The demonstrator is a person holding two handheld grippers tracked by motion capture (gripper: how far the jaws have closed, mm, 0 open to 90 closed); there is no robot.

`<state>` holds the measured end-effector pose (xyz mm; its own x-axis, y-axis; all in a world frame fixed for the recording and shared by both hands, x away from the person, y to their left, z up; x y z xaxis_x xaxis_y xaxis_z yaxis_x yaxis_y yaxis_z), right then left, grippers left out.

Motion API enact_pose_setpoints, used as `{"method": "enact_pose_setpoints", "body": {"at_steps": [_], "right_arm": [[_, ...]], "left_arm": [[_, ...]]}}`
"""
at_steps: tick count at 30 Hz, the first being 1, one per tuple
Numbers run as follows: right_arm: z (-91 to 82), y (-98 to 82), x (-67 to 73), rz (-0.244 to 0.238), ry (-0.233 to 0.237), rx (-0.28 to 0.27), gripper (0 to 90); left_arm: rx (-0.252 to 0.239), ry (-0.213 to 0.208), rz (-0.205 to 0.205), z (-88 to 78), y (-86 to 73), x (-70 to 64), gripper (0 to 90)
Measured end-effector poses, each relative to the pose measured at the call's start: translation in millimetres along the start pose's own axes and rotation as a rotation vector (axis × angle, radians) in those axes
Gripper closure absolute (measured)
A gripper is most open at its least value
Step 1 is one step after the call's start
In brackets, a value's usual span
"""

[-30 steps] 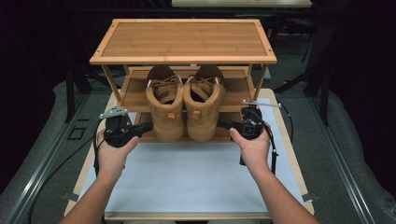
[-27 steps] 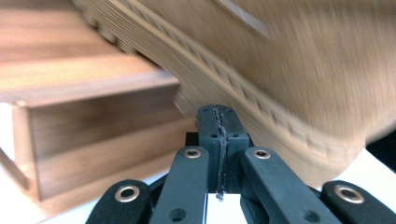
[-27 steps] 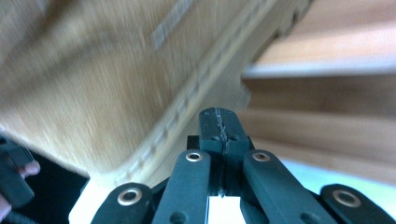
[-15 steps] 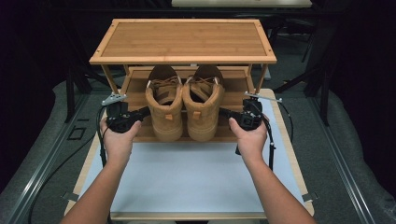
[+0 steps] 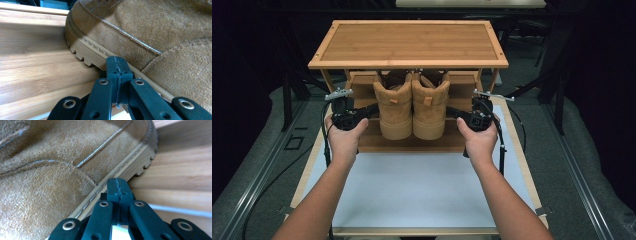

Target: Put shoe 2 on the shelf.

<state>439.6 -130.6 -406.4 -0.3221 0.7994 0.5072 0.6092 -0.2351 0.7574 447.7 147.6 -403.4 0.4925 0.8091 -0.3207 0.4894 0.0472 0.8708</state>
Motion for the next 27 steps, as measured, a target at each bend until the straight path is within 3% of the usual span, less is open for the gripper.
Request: {"method": "enact_pose_setpoints", "body": {"at_steps": [4, 8, 13, 16, 17, 22, 25, 27], "right_arm": [[8.9, 2.2, -7.0, 0.032, 0.003, 0.011, 90.0], [13.3, 5.3, -7.9, 0.047, 0.009, 0.006, 90.0], [19.2, 9.8, -9.3, 0.03, -0.044, 0.002, 90.0], [22.5, 11.9, -13.1, 0.066, -0.017, -0.013, 90.0], [22.1, 12.0, -14.2, 0.068, -0.035, -0.004, 90.0], [23.5, 12.1, -14.9, 0.078, -0.021, -0.009, 90.0], [21.1, 10.3, -15.4, 0.082, -0.007, 0.007, 90.0], [15.8, 10.7, -15.2, 0.079, 0.012, 0.004, 90.0]], "left_arm": [[0.019, 0.022, 0.006, 8.7, -0.7, 4.3, 90.0], [0.003, 0.018, -0.008, 12.7, 3.8, 9.1, 90.0], [-0.008, 0.006, -0.027, 19.2, 5.5, 13.6, 90.0], [-0.013, 0.004, -0.031, 22.0, 6.5, 14.0, 90.0], [-0.013, 0.006, -0.033, 22.7, 6.8, 14.4, 90.0], [0.002, 0.002, -0.023, 22.7, 7.3, 15.6, 90.0], [0.02, -0.02, -0.043, 19.0, 6.2, 16.3, 90.0], [0.037, -0.003, -0.027, 13.1, 5.8, 17.3, 89.4]]}}
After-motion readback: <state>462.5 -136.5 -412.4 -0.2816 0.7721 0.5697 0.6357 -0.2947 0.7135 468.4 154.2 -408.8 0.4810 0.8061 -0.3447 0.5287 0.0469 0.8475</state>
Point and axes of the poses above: each handheld gripper's, and its own axes: z roughly forward along the jaws, y roughly out of its top, x roughly to its left, the point moved 6 cm from there along z, roughly forward along the jaws, and after that the axes turned 1 degree about -y, right-handed, at the moved point
